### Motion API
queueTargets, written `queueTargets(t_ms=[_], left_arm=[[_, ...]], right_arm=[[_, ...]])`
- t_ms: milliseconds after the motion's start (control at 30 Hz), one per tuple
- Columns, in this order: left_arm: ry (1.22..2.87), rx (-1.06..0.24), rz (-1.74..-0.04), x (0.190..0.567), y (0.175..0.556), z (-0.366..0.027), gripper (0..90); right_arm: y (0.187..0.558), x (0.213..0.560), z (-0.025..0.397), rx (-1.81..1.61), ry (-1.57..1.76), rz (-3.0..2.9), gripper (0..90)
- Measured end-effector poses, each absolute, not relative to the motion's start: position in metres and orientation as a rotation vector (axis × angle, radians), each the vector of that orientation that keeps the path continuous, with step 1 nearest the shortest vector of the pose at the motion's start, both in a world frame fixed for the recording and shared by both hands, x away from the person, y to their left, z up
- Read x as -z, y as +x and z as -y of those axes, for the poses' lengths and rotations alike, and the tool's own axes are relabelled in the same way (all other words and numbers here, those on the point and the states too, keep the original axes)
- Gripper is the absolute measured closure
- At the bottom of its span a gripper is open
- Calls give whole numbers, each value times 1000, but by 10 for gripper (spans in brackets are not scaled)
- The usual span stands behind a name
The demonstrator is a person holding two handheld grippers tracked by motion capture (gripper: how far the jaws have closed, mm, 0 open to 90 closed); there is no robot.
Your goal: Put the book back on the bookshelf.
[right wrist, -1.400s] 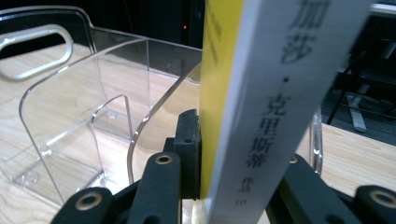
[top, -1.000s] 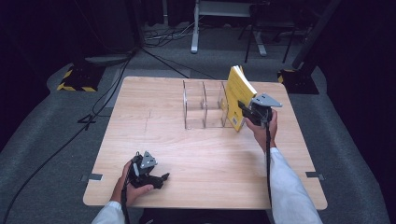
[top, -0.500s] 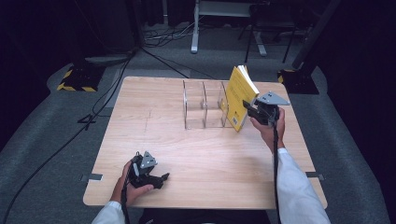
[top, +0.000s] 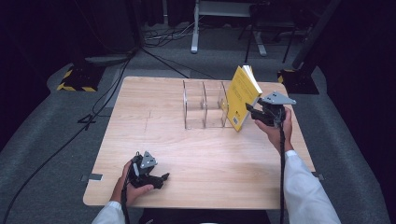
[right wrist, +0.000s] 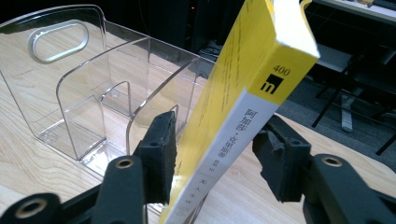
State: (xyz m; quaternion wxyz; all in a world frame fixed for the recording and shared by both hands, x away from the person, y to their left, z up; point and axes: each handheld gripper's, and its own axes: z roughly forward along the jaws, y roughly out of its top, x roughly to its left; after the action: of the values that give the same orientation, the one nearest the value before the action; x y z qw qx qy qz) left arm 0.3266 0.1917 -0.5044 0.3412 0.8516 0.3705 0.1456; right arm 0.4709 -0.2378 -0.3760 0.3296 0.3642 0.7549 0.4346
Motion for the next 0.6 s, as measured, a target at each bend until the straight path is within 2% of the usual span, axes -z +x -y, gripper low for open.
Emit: queueTargets(t_ms=[600], left_arm=[[2215,-379,-964,504,327,-192,150]], right_arm=[[447,363,248,-1088,876,-2052,471]])
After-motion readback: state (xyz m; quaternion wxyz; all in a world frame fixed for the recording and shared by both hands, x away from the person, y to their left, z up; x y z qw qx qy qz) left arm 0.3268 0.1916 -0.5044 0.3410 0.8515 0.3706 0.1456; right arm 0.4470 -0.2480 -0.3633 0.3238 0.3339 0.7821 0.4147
